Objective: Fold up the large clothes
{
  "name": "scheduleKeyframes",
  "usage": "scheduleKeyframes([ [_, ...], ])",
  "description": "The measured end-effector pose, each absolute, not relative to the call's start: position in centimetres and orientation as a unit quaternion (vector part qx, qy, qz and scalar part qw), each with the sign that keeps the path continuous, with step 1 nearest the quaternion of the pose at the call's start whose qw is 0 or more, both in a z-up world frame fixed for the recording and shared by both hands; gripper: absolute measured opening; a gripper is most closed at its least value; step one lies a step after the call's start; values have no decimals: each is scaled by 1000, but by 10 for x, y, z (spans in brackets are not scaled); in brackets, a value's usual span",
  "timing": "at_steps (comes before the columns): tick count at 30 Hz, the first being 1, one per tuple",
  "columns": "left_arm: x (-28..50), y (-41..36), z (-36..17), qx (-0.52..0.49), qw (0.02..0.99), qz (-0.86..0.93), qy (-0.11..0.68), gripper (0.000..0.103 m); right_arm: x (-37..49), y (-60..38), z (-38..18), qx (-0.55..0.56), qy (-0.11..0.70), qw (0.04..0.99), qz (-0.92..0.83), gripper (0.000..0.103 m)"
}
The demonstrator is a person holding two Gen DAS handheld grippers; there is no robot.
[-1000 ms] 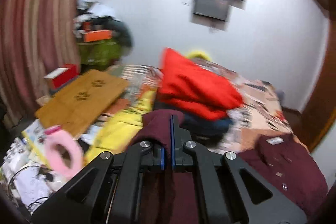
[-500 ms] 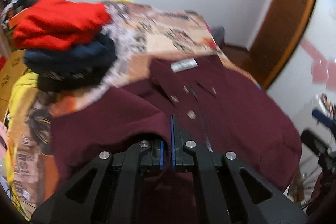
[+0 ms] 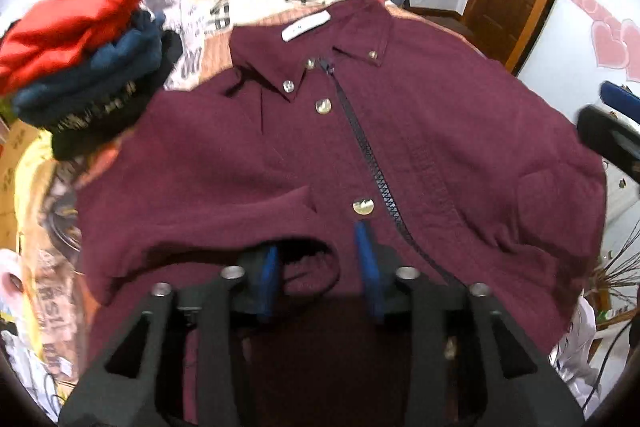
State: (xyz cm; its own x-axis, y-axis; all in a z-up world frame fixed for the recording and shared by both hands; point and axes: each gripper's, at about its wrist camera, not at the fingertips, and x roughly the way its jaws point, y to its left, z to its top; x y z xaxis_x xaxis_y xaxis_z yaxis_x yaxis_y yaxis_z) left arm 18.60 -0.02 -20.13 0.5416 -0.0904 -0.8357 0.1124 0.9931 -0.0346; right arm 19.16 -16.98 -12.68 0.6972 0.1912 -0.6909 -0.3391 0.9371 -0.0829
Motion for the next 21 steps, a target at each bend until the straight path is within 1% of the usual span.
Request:
scheduleKeyframes([
  [1,183,2,-194,10,881,-62,469,54,192,-168,-126,-103,359,916,146,103],
  [3,178,7,-182,5,887,-65,457,59,192,-163,-123,-102,354,917,152,103],
  [5,175,13,-167,3,895,-55,442,62,192,-158,-119,-101,348,919,159,103],
  [7,171,21,-152,5,906,-34,421,73,192,-152,-116,-101,340,920,166,103],
  [9,166,32,-138,5,918,-11,397,78,193,-143,-111,-106,331,921,176,103],
  [15,158,79,-114,-9,933,56,354,82,196,-114,-103,-131,312,919,204,103],
  [21,148,133,-111,-27,933,112,339,84,200,-73,-102,-159,308,901,259,103],
])
